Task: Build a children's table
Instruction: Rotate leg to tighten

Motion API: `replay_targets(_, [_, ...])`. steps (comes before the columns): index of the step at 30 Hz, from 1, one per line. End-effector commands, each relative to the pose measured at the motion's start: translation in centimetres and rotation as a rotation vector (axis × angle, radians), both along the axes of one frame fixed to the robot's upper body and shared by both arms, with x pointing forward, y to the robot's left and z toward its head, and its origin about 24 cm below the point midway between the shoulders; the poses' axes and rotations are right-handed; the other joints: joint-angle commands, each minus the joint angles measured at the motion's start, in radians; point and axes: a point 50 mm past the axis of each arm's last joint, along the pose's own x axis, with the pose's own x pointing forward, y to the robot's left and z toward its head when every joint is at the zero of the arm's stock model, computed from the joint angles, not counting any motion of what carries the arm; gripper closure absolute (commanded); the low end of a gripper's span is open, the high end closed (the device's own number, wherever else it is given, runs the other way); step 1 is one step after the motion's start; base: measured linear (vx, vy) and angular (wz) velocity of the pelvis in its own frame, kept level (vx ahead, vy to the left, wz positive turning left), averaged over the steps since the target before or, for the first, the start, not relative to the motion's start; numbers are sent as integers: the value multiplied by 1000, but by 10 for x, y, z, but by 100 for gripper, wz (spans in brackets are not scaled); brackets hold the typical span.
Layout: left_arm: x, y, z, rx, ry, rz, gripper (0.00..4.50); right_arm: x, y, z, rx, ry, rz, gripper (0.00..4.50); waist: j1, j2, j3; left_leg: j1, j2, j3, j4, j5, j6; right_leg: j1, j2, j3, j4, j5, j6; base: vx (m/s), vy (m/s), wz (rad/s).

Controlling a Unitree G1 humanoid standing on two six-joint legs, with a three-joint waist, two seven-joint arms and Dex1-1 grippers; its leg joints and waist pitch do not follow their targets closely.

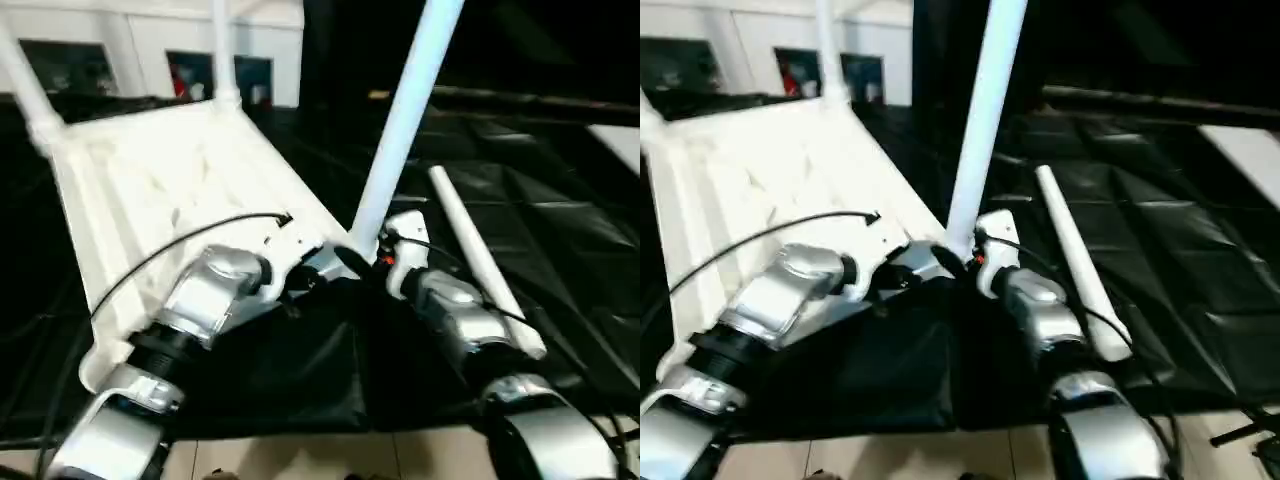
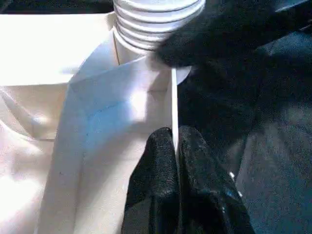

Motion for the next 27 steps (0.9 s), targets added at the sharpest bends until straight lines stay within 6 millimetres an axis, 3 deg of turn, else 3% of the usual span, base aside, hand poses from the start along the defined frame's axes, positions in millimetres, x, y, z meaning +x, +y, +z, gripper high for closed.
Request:
replay_targets(1, [-5,-4,-1,-24,16,-78,450,-5,0,4,-10,-10,90,49,3,-1,-72,2,10,16,-39,-38,115,75,-44,48,-25,61,-250,0,0,0])
replay_targets(2, [-9,-2,-1,-34,34,-136,450,-9,-6,7,-26,-18,135,49,6,4,-69,4,10,17,-39,-46,120,75,-43,48,-29,46,-249,0,0,0])
replay_targets(4, [-16,0,0,-44,32,-243,450,-13,-12,9,-52,-34,176,49,10,3,-67,4,12,16,-41,-66,116,75,-44,47,-31,9,-244,0,0,0])
replay_targets(5, [-19,5,-1,-43,53,-274,450,-17,-18,12,-84,-52,214,49,13,10,-66,9,15,16,-44,-110,93,71,-45,48,-37,-52,-237,0,0,0])
replay_targets(7, [-18,8,-1,-44,54,-267,450,-19,-22,14,-105,-65,236,49,15,11,-63,16,18,18,-46,-160,72,63,-43,49,-41,-98,-231,0,0,0])
replay_targets(11, [-22,13,-4,-28,74,-302,450,-23,-25,19,-117,-76,268,49,17,10,-58,12,21,13,-52,-237,21,63,-48,49,-50,-222,-193,0,0,0])
replay_targets(14, [-24,14,-4,-41,84,-328,450,-26,-24,21,-116,-73,285,49,16,6,-58,11,19,12,-52,-249,15,64,-48,49,-53,-257,-172,0,0,0])
replay_targets(21, [-29,13,-4,-64,104,-363,450,-26,-15,19,-126,-77,319,49,18,3,-64,8,17,13,-45,-177,26,67,-47,49,-38,-165,-196,0,0,0])
replay_targets(27, [-29,14,-5,-57,107,-364,450,-26,-4,14,-149,-75,335,49,21,3,-63,9,17,13,-44,-189,19,65,-49,49,-40,-207,-186,0,0,0])
